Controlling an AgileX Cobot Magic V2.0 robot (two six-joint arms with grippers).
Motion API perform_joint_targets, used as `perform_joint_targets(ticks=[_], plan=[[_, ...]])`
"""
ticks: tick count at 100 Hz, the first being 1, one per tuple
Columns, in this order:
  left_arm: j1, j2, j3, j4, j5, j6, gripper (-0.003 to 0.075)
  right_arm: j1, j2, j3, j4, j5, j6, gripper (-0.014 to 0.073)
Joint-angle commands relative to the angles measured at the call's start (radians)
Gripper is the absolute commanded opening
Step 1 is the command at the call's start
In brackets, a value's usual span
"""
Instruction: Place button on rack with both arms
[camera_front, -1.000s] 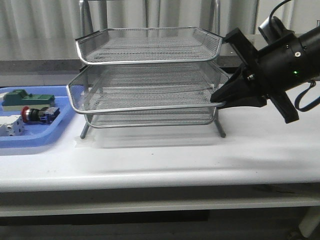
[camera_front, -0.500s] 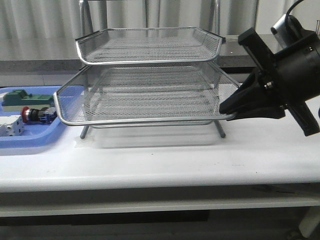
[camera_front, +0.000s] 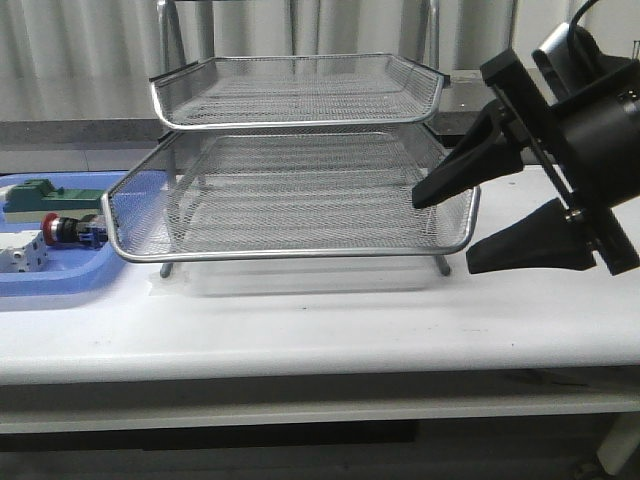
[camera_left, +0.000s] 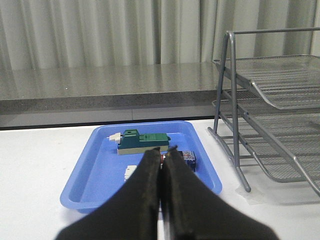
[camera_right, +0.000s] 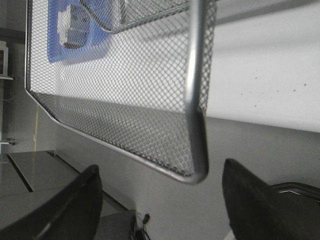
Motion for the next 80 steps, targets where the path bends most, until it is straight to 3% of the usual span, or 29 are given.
perform_joint_targets(ticks=[1,48,80], plan=[[0.002,-0.035,0.046,-0.006,-0.076,-0.008,-0.0020,-0.007,-0.073,-0.020,-0.055,0.050,0.011,0.0522],[0.002,-0.035,0.046,-0.006,-0.076,-0.008,-0.0020,-0.008,-0.481,-0.022,-0.565,-0.049,0.325,0.0522],[0.002,-0.035,0.046,-0.006,-0.076,-0.008,-0.0020,-0.008,-0.756,-0.022,-0.974,-0.020,0.633,0.0522]])
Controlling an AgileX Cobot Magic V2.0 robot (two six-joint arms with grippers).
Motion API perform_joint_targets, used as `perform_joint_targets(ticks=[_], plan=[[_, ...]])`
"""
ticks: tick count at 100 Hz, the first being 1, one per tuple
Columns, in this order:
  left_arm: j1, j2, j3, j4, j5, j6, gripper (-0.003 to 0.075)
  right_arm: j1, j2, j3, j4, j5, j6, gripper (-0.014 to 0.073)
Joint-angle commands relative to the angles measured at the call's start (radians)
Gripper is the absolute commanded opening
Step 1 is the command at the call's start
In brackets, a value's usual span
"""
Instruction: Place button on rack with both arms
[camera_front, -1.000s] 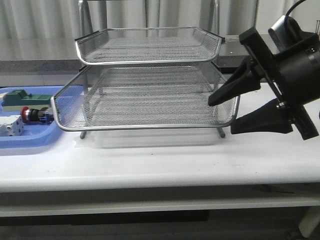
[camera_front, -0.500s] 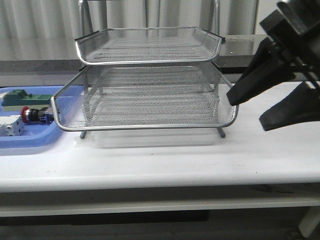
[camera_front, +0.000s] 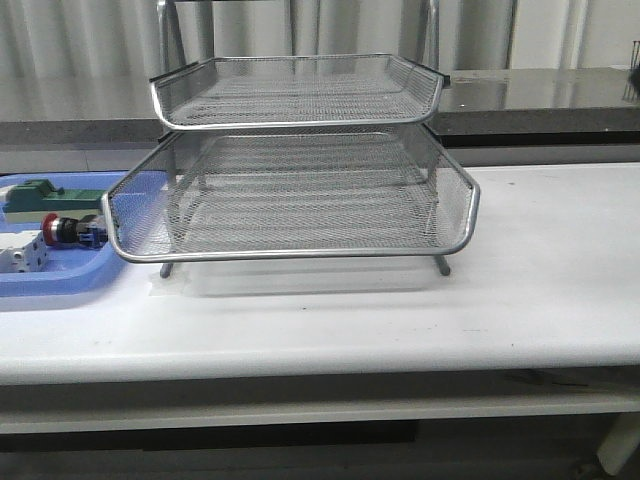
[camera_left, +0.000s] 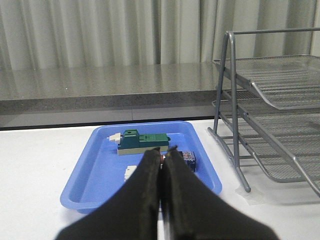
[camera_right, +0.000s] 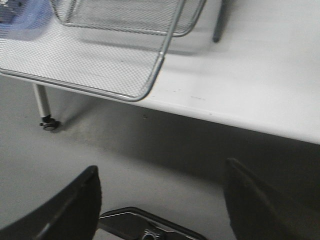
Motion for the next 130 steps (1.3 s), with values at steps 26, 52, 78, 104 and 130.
perform_joint_targets(ticks=[26,52,78,104,130], plan=[[0.002,-0.035,0.046,-0.006,-0.076,-0.008,-0.0020,-0.006,-0.235,-0.022,-0.338,0.064,0.276,0.0522],[0.002,-0.035,0.046,-0.006,-0.076,-0.008,-0.0020,-0.006,-0.343,-0.022,-0.408,0.077,0.302,0.0501],[0.002,-0.035,0.046,-0.006,-0.076,-0.008,-0.0020,-0.006,-0.356,-0.022,-0.408,0.098,0.302,0.0162],[0.002,-0.035,0.046,-0.006,-0.076,-0.008,-0.0020,-0.006,-0.356,-0.022,-0.407,0.110,0.302,-0.0067],[0.002,-0.035,0.046,-0.006,-0.080,-0.008,-0.0020,-0.006,-0.356,-0.022,-0.407,0.110,0.302,-0.0067]])
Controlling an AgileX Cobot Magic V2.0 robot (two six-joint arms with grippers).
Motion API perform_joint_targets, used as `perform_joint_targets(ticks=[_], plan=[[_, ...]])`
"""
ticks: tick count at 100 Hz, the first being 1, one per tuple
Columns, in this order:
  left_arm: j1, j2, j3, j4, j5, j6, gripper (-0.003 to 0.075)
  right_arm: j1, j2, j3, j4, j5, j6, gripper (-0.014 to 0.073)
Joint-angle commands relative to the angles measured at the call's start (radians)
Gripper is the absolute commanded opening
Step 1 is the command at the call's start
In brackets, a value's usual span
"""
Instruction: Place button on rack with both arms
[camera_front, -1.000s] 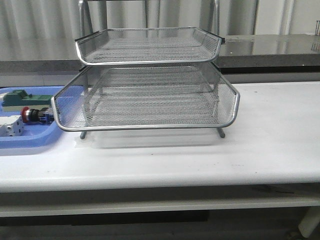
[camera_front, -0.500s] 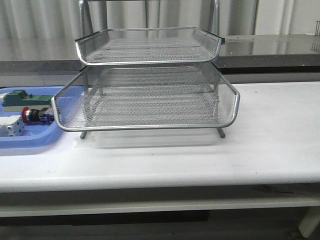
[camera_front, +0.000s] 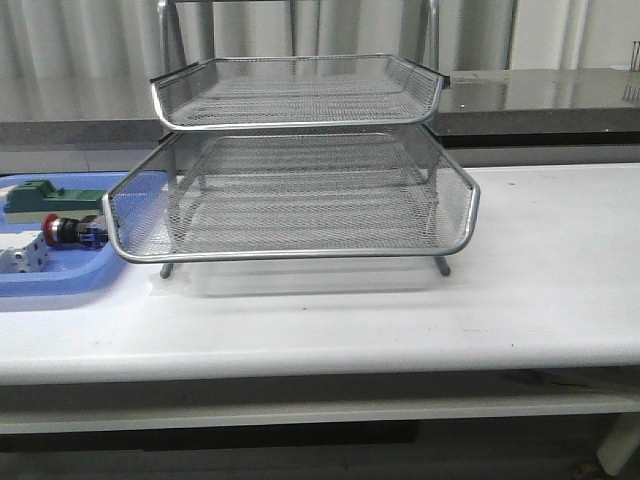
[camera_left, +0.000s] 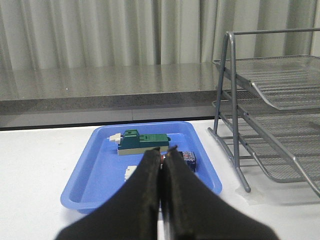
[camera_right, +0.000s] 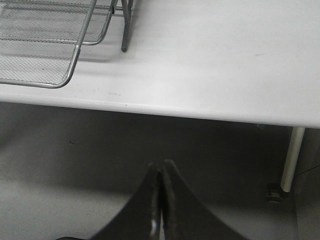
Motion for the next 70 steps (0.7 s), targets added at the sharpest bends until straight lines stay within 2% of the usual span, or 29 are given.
perform_joint_targets(ticks=[1,26,47,70], plan=[[0.002,-0.035,0.046,-0.006,-0.083,-0.008,-0.0020,-0.006,0.002,-0.024,-0.002,-0.055,0.000,-0.0067],[0.002,-0.035,0.025,-0.011,-0.190,-0.008,-0.0020,-0.006,0.002,-0.024,-0.002,-0.055,0.000,-0.0067],[0.002,0.024,-0.112,-0.113,-0.094,-0.008,-0.0020,-0.006,0.002,-0.024,-0.002,-0.055,0.000,-0.0067],[0.002,0.268,-0.373,-0.113,0.074,-0.008,-0.0020,-0.006,0.002,-0.024,-0.001,-0.055,0.000,-0.0068]])
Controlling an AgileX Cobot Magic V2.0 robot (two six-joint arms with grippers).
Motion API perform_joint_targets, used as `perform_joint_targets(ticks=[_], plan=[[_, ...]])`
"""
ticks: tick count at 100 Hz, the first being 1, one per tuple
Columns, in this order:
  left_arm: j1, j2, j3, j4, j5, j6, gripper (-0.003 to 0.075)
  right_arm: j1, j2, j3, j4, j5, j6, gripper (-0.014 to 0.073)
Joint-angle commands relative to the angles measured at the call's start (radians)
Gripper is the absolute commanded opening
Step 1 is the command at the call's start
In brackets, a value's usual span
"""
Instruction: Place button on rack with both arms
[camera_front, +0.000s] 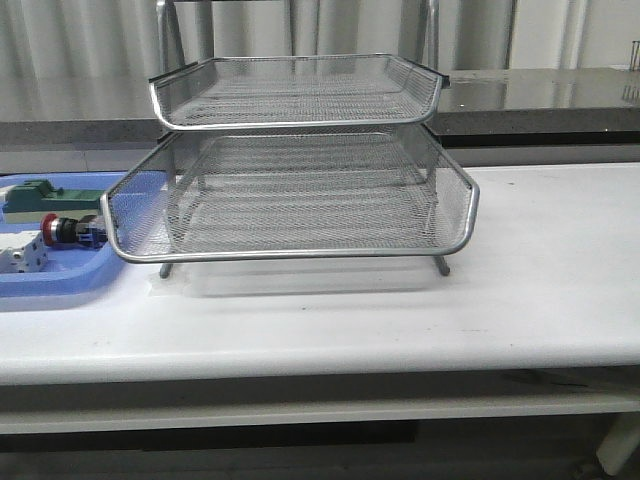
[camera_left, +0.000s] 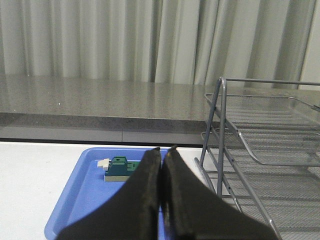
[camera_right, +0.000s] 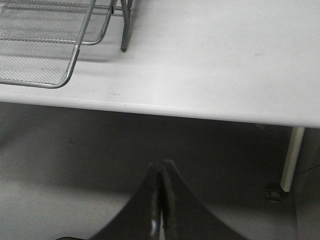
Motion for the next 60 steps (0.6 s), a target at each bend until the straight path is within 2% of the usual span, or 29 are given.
perform_joint_targets(ticks=[1,31,44,60], plan=[[0.002,0.134,-0.133,-0.012,0.005,-0.008,-0.0020,-0.006,0.002,-0.024,0.001,-0.055,0.000,-0.0068],[0.002,0.577,-0.507,-0.012,0.192,0.000,-0.0020,-0.006,0.002,-0.024,0.001,-0.055,0.000,-0.0068],[0.002,0.759,-0.650,-0.012,0.318,0.000,-0.0020,-0.006,0.002,-0.024,0.001,-0.055,0.000,-0.0068],[0.002,0.955,-0.789,-0.012,0.453,0.073,-0.0020,-0.006,0.002,-0.024,0.001,-0.055,0.000,-0.0068]])
